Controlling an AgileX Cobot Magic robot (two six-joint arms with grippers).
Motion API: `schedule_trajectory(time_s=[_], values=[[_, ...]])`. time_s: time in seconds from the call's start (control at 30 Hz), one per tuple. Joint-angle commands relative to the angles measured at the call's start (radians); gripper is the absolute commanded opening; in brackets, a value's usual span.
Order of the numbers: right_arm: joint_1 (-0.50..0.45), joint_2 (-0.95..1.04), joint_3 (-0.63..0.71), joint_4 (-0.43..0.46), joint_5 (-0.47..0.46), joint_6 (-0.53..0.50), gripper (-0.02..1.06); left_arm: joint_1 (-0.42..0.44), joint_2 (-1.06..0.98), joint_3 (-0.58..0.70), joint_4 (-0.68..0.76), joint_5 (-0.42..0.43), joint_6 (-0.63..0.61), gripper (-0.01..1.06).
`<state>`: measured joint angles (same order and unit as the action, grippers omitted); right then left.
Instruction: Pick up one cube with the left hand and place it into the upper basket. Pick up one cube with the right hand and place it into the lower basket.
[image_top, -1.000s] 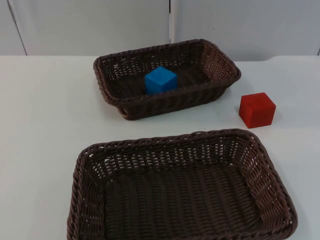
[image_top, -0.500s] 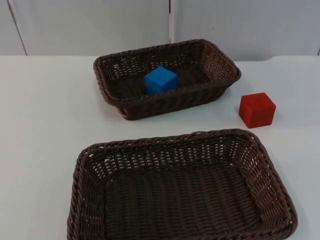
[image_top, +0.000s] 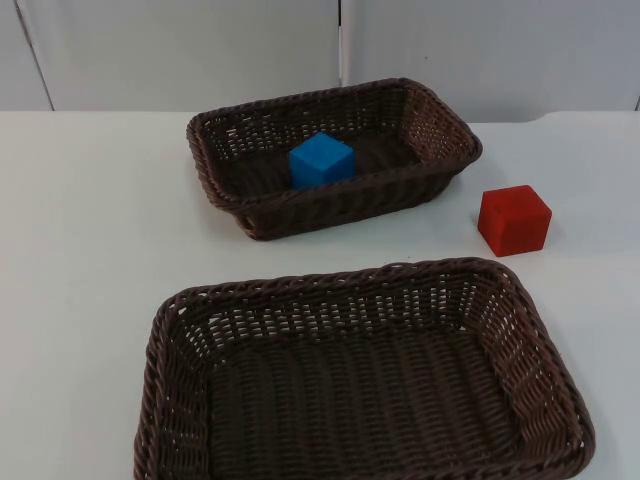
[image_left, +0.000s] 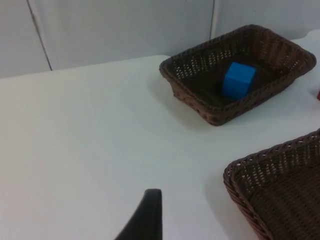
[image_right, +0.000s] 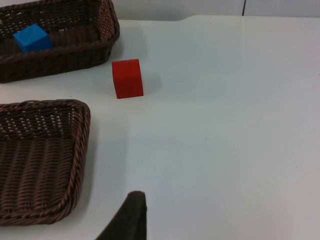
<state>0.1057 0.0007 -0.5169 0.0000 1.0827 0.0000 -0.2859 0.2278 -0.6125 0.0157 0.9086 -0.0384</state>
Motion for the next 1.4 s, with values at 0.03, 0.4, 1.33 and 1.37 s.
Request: schedule_trajectory(time_s=[0.03,0.4,1.33,1.37], values=[[-0.002,-0.001,0.002,0.0,-0.003,-0.015,1.05,-0.003,-0.007,0.001,-0.01,0.013,0.008,0.92],[-0.002,-0.001,0.002,0.0,-0.003,-0.009,1.05,-0.003,-0.007,0.001,0.003,0.01,0.008,0.92],[-0.002,0.412,-0.106,0.0,-0.082,-0.012,1.05,-0.003,-0.007,0.001,0.011,0.002,0.008,0.92],[-0.002,0.454,-0.126,0.0,-0.094,-0.012,1.05,-0.003,-0.007,0.001,0.014,0.002,0.008,0.92]])
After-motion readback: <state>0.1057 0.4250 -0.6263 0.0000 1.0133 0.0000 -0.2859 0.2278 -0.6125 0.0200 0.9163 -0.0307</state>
